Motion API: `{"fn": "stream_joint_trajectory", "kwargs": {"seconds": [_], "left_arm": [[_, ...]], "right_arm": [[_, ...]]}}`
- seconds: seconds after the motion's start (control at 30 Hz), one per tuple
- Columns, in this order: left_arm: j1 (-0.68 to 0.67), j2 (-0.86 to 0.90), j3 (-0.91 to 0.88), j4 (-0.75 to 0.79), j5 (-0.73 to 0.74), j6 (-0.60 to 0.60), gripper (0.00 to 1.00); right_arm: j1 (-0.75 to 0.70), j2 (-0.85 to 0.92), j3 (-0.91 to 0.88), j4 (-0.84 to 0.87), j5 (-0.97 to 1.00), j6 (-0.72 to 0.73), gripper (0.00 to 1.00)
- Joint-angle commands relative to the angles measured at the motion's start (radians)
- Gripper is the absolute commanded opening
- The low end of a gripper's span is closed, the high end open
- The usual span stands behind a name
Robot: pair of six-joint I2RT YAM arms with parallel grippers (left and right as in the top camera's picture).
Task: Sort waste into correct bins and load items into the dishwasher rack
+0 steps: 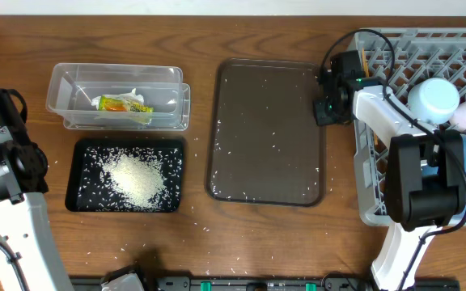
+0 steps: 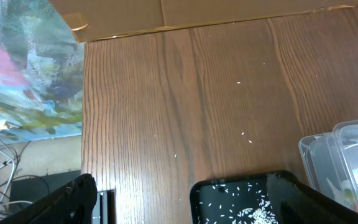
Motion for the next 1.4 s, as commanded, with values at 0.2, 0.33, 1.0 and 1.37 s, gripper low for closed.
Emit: {"fn": "stream_joint_trajectory", "kwargs": {"seconds": [0.2, 0.33, 1.0, 1.37], "left_arm": [[0.005, -0.001, 0.002, -0.003, -0.019, 0.003, 0.91], [0.005, -0.001, 0.002, -0.003, -0.019, 0.003, 0.91], [0.005, -0.001, 0.002, -0.003, -0.019, 0.003, 0.90], [0.005, -0.001, 0.002, -0.003, -0.019, 0.003, 0.90]], "right_arm": [[-0.006, 0.011, 0.007, 0.005, 0.003, -0.108, 0.06], [-0.006, 0.011, 0.032, -0.014, 0.003, -0.107, 0.08], [0.036, 0.010, 0.321, -0.388, -0.330, 0.125, 0.02], [0.183, 0.011, 0.124, -0.370, 0.045, 0.407, 0.01]]}}
